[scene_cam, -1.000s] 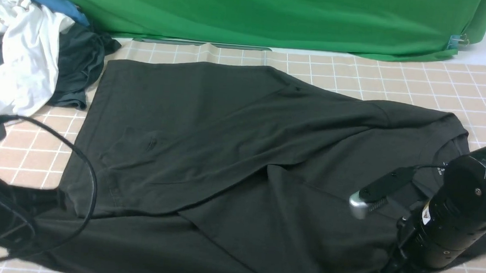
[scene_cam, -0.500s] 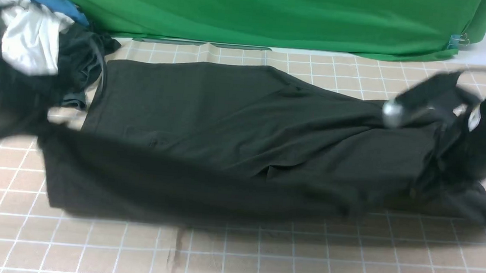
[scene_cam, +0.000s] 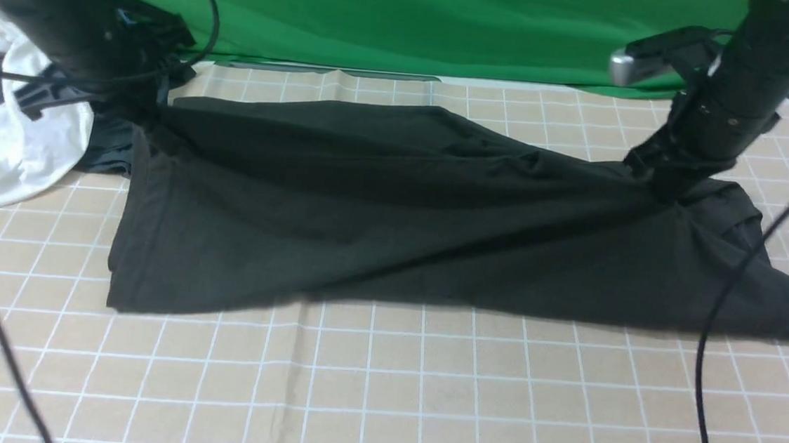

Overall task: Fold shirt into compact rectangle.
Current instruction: 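Fold the black garment in half by bringing its near edge over to the far edge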

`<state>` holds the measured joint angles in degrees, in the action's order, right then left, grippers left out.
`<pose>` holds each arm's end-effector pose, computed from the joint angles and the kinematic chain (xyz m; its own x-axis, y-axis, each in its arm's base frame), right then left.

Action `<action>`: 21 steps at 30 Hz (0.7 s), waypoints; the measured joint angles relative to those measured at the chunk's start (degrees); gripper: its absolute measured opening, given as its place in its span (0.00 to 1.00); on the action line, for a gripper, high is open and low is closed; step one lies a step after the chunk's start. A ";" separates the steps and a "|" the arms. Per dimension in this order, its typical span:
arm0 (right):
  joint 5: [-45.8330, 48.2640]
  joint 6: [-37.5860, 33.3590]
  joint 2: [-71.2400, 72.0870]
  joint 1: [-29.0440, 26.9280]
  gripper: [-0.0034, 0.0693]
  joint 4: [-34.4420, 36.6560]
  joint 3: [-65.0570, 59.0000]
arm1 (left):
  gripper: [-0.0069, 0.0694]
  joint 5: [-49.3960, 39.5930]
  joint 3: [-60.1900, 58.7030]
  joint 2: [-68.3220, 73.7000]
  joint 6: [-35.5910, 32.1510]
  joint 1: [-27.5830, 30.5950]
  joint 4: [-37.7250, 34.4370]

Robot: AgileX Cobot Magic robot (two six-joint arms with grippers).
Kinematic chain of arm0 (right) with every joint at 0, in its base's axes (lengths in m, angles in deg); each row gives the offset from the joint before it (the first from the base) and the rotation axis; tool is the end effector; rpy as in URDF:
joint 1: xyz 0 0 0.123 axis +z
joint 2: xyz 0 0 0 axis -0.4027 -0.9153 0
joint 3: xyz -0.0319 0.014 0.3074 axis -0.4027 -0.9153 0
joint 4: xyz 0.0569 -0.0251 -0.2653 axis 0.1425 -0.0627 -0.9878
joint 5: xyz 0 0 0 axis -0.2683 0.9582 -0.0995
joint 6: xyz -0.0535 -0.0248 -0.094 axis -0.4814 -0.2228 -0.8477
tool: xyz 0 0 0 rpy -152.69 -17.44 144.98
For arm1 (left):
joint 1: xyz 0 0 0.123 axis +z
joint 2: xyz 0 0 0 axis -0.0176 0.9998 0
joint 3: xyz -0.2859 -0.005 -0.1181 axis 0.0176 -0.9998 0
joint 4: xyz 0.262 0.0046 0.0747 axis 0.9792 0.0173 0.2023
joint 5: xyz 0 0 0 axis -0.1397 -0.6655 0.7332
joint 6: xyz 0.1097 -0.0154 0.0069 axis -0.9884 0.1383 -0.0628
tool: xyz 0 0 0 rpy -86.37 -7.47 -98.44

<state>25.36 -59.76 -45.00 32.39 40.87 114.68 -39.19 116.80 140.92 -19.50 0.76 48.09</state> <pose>0.4855 0.0756 0.2239 -0.8868 -0.3877 -0.2516 -0.3888 0.9201 -0.0473 0.4662 0.0139 0.2565 -0.7534 -0.5378 -0.3783 -0.4851 0.8430 -0.2323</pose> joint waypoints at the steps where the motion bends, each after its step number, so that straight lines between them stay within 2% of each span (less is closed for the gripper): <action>1: -0.06 0.17 -1.58 0.00 0.13 0.00 1.71 | 0.13 -0.05 1.31 1.77 0.00 0.00 0.00; 3: -0.31 0.67 -3.84 -0.07 0.17 0.00 4.48 | 0.13 -0.15 2.68 3.60 0.00 0.00 0.00; 4: -0.73 1.81 -6.22 -0.12 0.25 -0.22 7.71 | 0.13 -0.27 4.29 5.64 0.00 0.00 0.00; 5: -0.72 2.33 -6.78 -0.19 0.28 -0.37 8.99 | 0.13 -0.32 4.70 6.24 0.00 0.00 0.00; 7: -0.47 3.20 -7.77 -0.32 0.45 -0.67 11.72 | 0.13 -0.46 5.71 7.02 0.00 0.00 0.00; 10: 1.70 3.53 -7.91 -0.16 0.61 -0.20 15.74 | 0.13 -0.92 6.89 7.13 0.00 0.10 0.00; 12: 3.13 2.27 -7.91 0.47 0.66 0.95 17.53 | 0.13 -1.21 7.55 7.13 0.00 0.20 0.00; 13: 3.92 -0.68 -7.85 1.43 0.68 2.81 18.61 | 0.13 -1.32 7.92 7.13 -0.11 0.30 0.06; 17: 2.75 -9.51 -8.24 5.87 0.70 6.29 19.11 | 0.13 -1.63 8.07 7.13 -0.66 0.40 0.06; 21: -2.18 -13.18 -10.26 9.46 0.70 6.67 19.15 | 0.13 -2.12 8.07 7.13 -0.77 0.40 0.02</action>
<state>23.18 -72.95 -55.26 41.85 47.54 133.83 -41.31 124.87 148.05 -20.27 1.16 48.11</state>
